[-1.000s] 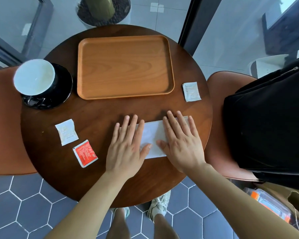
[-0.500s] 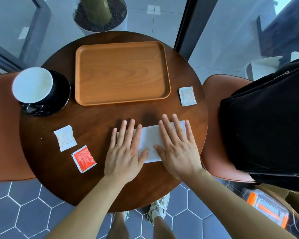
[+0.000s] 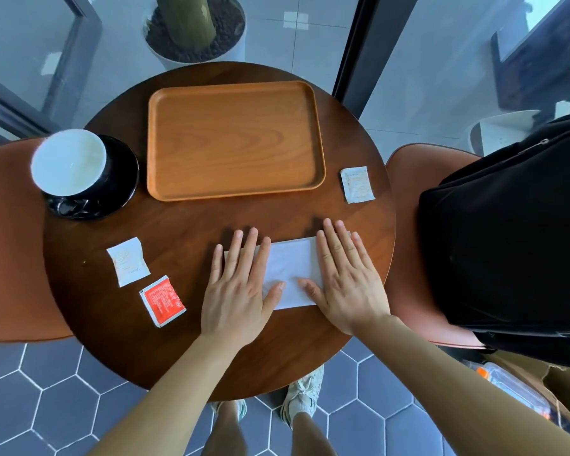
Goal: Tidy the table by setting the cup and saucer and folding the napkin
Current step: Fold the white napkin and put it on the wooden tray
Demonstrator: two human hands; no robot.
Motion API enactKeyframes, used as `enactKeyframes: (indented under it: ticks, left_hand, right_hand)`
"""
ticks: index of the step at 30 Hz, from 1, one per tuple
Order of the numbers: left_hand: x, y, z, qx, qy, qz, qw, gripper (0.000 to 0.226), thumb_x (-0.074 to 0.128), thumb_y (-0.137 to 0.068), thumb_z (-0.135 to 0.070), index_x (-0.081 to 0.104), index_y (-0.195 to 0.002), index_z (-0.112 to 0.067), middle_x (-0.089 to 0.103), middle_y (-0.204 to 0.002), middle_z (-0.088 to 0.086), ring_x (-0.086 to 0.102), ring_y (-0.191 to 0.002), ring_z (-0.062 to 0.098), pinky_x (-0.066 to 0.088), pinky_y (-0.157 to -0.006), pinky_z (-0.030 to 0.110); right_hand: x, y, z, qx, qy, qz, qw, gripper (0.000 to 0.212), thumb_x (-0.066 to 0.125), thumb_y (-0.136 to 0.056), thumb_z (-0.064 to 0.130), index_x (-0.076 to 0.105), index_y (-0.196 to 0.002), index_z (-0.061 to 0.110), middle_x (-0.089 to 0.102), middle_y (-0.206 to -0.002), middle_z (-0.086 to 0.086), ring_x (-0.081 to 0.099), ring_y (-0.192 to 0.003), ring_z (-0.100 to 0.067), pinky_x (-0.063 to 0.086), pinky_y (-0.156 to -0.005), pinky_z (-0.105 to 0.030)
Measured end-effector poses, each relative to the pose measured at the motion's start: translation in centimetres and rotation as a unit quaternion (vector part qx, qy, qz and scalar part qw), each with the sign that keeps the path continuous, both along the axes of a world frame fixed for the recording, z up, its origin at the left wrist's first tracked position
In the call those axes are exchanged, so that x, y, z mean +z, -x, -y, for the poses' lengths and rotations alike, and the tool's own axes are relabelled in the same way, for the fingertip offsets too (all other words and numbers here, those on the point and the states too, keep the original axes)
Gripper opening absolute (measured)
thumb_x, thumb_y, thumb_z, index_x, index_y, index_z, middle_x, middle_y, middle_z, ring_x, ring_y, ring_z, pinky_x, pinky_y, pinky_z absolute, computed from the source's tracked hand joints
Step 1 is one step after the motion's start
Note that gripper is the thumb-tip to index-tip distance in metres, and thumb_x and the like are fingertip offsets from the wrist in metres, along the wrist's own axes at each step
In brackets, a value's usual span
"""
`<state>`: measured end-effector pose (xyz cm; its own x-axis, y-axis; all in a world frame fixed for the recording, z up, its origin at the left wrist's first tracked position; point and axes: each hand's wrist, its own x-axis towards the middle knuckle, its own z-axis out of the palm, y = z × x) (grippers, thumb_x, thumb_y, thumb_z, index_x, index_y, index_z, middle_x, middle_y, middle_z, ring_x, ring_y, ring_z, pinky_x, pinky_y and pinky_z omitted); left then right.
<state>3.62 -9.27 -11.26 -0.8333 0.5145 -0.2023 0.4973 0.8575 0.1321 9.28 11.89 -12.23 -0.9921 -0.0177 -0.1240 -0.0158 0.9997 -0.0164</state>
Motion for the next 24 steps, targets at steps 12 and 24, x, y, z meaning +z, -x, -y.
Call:
enactKeyframes:
  ticks: [12,24]
  left_hand:
    - [4.2,-4.3,1.9,0.4,-0.246,0.136,0.872,0.057,0.076,-0.088,-0.027,0.055,-0.139,-0.013,0.068,-0.115,0.001,0.064,-0.086,0.006,0.048,-0.068,0.014]
    - [4.0,-3.5,1.9,0.528,-0.378,0.23,0.725,0.041,0.079,-0.086,-0.028,0.066,-0.124,-0.019,0.077,-0.097,-0.005,0.071,-0.082,0.017,0.06,-0.058,0.033]
  right_hand:
    - [0.1,-0.2,-0.4,0.001,0.013,0.017,1.0,0.085,0.016,-0.101,0.068,0.011,-0.158,0.005,0.001,-0.168,-0.011,-0.004,-0.155,-0.027,0.01,-0.125,-0.05]
    - [4.1,1.6,8.4,-0.146,0.587,-0.059,0.794,0.054,0.047,-0.104,0.039,0.034,-0.154,0.026,0.027,-0.163,0.017,0.019,-0.15,-0.001,0.022,-0.122,-0.025]
